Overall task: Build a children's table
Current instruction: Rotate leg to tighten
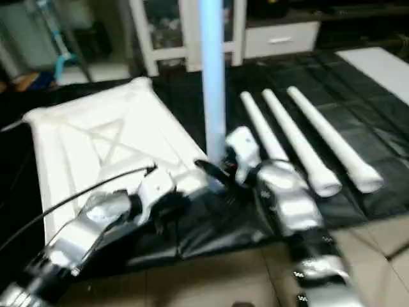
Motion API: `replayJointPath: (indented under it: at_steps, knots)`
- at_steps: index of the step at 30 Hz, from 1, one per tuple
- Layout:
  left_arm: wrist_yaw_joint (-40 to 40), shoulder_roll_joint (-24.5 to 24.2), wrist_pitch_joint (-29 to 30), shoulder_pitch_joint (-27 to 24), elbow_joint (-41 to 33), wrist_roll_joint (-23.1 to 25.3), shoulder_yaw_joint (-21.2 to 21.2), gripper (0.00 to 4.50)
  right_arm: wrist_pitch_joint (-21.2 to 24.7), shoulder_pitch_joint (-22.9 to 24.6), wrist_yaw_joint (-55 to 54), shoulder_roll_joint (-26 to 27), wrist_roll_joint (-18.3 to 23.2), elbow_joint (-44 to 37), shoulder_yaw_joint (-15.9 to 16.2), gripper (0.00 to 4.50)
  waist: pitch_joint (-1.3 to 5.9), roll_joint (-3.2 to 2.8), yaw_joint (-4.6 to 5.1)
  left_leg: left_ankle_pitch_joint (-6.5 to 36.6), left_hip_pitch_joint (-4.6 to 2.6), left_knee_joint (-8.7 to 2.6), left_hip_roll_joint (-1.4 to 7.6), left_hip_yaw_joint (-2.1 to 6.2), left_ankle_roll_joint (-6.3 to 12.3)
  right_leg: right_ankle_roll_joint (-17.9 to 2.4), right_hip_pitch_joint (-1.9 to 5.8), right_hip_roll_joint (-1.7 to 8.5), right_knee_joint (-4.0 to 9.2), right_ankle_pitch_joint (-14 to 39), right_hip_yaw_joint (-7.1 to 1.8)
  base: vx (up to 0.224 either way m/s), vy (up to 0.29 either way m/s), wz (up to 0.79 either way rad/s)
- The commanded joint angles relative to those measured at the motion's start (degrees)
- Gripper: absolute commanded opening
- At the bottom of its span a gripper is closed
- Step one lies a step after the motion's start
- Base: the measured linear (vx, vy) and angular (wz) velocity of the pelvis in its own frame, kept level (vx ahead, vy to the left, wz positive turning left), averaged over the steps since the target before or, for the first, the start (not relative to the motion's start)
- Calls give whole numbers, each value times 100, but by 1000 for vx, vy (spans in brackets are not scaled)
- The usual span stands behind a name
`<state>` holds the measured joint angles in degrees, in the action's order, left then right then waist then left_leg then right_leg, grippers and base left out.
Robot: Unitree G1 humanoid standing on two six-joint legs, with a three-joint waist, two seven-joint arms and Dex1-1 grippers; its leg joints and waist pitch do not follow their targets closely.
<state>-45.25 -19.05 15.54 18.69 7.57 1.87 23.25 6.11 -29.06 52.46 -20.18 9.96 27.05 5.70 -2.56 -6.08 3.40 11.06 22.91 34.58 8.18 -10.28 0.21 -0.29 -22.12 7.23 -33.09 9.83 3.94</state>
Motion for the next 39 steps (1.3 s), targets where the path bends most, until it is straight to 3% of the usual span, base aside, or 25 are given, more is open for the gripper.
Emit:
replayJointPath:
  at_steps: [1,4,7,11,12,17,22,28,39]
  knots:
    - [-317,-194,117,-184,137,107,310,0,-10,12,252,-189,-95,-16,154,396,397,62,-68,1184,-106,-439,429,165,688,-1423,205,169,251,434,-136,0,0,0]
    - [-512,-274,111,-229,37,85,372,0,81,69,585,-407,-118,-7,290,417,402,65,-165,916,-120,-416,425,147,806,-1512,221,153,215,185,-130,0,0,0]
    - [-598,-320,116,-239,-1,73,405,0,170,117,875,-553,-67,-44,344,417,401,70,-231,1051,-139,-423,437,139,752,-1505,220,145,219,343,-140,0,0,0]
    - [-642,-354,133,-241,-40,46,398,0,225,184,1265,-700,23,-71,331,417,385,72,-284,1440,-165,-458,451,128,549,-1452,200,143,253,740,-155,0,0,0]
    - [-659,-357,141,-240,-49,48,394,0,149,169,1287,-718,38,-16,295,391,381,76,-288,1471,-164,-464,451,127,518,-1442,199,141,257,774,-157,0,0,0]
    - [-690,-365,163,-235,-58,58,389,0,-113,59,1328,-792,88,253,161,359,375,82,-282,1686,-157,-475,442,126,386,-1385,198,157,282,1004,-168,0,0,0]
    - [-698,-366,181,-245,-72,45,400,0,-57,22,1434,-804,133,297,101,329,384,94,-284,1565,-149,-467,443,125,450,-1387,215,156,272,931,-166,0,0,0]
    - [-709,-355,217,-256,-77,28,402,0,-20,-18,1530,-776,249,373,103,262,389,109,-292,1501,-157,-454,442,108,519,-1412,208,155,277,936,-169,0,0,0]
    - [-726,-383,259,-305,-134,4,402,0,194,98,1597,-724,342,223,146,236,398,89,-316,1376,-163,-446,445,106,536,-1410,209,145,263,879,-164,0,0,0]
